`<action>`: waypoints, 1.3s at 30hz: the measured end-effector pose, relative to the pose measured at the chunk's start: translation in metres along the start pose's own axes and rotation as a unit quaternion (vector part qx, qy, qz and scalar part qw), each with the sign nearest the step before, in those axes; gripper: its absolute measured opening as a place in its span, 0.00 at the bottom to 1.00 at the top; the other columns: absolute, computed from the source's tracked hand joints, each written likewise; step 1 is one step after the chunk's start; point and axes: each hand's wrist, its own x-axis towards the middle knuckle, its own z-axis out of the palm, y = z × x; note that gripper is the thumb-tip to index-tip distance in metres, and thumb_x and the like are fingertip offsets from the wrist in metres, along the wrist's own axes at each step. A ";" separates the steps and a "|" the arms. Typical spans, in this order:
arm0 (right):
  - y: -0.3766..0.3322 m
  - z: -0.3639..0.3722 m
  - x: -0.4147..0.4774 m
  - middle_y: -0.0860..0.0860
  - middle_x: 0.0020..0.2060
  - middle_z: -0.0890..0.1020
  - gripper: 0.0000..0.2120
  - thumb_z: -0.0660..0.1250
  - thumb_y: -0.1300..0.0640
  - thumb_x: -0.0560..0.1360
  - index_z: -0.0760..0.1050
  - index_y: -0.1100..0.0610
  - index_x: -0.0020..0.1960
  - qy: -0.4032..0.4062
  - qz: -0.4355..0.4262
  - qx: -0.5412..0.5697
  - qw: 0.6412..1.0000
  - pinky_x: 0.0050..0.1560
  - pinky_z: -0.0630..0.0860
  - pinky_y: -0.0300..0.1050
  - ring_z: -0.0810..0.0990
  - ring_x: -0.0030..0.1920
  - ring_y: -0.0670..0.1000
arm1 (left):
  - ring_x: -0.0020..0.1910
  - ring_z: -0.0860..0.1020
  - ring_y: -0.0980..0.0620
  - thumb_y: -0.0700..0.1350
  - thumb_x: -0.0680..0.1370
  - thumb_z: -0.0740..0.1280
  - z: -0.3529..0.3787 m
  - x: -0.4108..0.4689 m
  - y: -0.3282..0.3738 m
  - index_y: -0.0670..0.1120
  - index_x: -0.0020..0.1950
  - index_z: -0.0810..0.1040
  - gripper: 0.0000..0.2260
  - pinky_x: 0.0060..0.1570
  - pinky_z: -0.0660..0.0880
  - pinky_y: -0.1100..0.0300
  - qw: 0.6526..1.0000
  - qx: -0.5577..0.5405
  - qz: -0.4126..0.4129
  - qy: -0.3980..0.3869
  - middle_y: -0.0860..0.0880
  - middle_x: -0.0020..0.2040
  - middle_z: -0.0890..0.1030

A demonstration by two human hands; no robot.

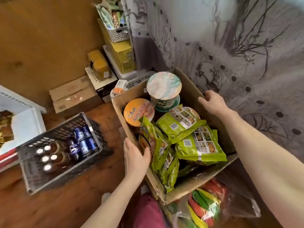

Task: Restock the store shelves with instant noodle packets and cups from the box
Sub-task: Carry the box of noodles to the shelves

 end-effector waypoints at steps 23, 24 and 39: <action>-0.013 0.024 -0.033 0.60 0.55 0.80 0.14 0.61 0.58 0.77 0.74 0.59 0.61 0.025 -0.042 -0.012 0.999 0.54 0.71 0.50 0.76 0.56 0.61 | 0.55 0.72 0.45 0.36 0.79 0.59 -0.029 -0.018 -0.042 0.48 0.77 0.45 0.32 0.53 0.68 0.55 0.994 -0.067 -0.046 0.068 0.39 0.68 0.69; -0.024 0.025 -0.038 0.60 0.55 0.80 0.14 0.61 0.58 0.77 0.74 0.58 0.61 0.021 -0.049 -0.012 0.998 0.54 0.71 0.49 0.76 0.56 0.61 | 0.60 0.72 0.42 0.37 0.79 0.59 -0.038 -0.022 -0.048 0.49 0.77 0.46 0.32 0.56 0.68 0.54 0.993 -0.070 -0.053 0.075 0.40 0.69 0.69; -0.291 0.124 -0.154 0.60 0.55 0.80 0.14 0.62 0.58 0.76 0.75 0.59 0.60 -0.073 -0.277 -0.040 0.957 0.55 0.72 0.51 0.76 0.57 0.62 | 0.68 0.68 0.40 0.36 0.78 0.61 -0.201 -0.121 -0.206 0.48 0.77 0.50 0.31 0.63 0.66 0.52 0.931 -0.190 -0.168 0.261 0.42 0.71 0.67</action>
